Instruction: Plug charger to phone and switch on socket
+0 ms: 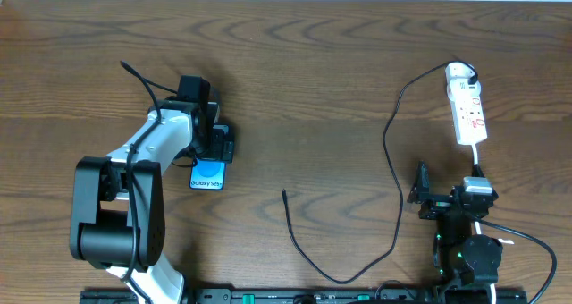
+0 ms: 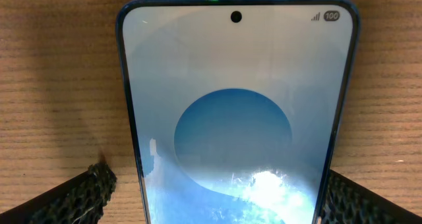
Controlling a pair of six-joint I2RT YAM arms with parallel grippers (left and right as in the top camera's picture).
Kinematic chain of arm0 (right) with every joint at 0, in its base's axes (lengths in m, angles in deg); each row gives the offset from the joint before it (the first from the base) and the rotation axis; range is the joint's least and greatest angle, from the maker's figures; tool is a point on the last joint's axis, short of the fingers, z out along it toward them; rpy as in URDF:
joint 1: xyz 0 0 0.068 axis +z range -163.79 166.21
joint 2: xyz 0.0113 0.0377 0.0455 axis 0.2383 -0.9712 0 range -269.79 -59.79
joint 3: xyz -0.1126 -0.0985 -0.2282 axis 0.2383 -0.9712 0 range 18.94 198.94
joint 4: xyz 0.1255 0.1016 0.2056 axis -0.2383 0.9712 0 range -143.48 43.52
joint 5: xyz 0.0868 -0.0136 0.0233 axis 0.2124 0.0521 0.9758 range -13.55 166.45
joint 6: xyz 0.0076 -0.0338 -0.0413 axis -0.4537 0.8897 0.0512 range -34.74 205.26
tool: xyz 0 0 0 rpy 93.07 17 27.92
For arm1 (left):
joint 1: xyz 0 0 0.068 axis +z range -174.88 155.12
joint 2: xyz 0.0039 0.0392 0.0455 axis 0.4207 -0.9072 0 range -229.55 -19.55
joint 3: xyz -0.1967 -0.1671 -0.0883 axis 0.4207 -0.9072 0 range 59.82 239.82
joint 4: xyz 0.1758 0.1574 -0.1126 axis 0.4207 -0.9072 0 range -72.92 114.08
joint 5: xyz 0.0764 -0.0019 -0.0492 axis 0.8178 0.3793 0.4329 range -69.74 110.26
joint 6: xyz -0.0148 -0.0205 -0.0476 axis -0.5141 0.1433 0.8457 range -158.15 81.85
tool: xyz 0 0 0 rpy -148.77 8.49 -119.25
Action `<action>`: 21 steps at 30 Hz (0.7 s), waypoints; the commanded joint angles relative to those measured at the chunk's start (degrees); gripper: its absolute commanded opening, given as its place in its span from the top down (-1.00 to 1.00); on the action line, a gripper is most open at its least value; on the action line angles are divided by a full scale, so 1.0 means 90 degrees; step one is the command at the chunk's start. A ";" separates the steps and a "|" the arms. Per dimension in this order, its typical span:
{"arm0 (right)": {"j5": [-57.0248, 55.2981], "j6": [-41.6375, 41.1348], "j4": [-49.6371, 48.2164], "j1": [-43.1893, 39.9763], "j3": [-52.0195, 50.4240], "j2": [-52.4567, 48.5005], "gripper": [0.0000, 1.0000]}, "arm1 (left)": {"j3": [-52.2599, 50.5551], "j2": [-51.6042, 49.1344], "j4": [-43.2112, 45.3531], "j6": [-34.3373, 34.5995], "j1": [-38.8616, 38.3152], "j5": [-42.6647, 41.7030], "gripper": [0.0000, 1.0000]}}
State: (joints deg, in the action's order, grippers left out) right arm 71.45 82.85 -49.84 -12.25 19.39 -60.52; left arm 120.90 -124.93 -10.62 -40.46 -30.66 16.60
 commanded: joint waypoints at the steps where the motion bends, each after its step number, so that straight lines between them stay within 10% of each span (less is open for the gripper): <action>1: -0.0075 -0.0083 0.0007 0.0046 -0.0015 0.0036 -0.99 | -0.0228 -0.0233 -0.0158 0.0073 0.0019 0.0172 -0.98; 21: -0.0073 -0.0083 0.0007 0.0049 -0.0015 0.0036 -0.99 | -0.0228 -0.0233 -0.0185 0.0070 0.0019 0.0175 -0.64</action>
State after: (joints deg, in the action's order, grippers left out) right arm 71.45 82.85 -49.84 -12.25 19.39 -60.52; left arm 120.90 -124.93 -11.45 -40.09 -30.66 16.77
